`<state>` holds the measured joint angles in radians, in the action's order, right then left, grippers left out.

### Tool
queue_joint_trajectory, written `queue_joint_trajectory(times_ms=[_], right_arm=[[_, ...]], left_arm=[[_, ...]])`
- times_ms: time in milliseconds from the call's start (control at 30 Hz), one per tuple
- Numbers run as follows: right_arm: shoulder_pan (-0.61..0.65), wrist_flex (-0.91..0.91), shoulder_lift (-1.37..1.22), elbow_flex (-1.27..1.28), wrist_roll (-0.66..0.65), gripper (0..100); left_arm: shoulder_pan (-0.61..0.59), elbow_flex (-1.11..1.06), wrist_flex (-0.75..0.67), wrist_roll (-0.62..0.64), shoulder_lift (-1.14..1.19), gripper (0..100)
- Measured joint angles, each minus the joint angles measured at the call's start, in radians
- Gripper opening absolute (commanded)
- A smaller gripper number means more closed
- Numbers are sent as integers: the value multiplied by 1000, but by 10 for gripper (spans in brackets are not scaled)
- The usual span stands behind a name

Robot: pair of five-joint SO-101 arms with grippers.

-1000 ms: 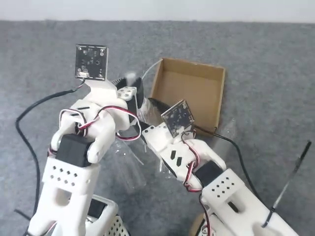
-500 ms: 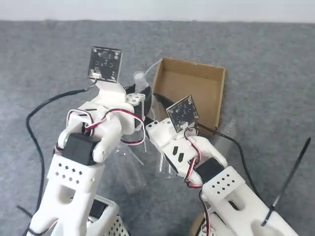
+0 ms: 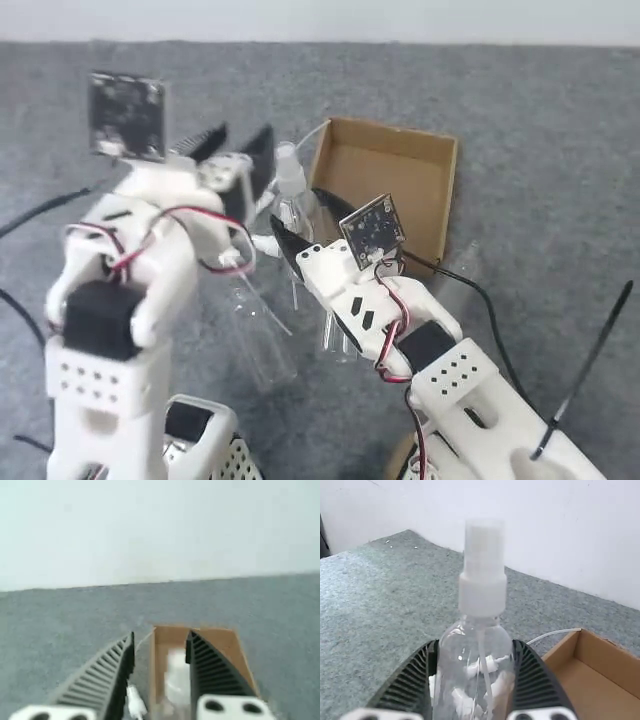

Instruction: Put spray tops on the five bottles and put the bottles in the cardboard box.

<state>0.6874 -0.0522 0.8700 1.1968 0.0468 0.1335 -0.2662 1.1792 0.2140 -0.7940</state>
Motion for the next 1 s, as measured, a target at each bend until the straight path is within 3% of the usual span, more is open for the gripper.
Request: queue_joint_trajectory(times_ms=[367,667,800,1000], right_arm=[[0,0,0,0,0,6],[-6,0,0,0,3,6],[-14,0,0,0,3,6],[-129,-87,-2,-124,3,6]], left_arm=[[-37,-68,-35,-25,101,152],[26,-192,-104,-74,104,152],[-54,-192,-104,-75,101,155],[-149,-267,-86,-75,-20,156]])
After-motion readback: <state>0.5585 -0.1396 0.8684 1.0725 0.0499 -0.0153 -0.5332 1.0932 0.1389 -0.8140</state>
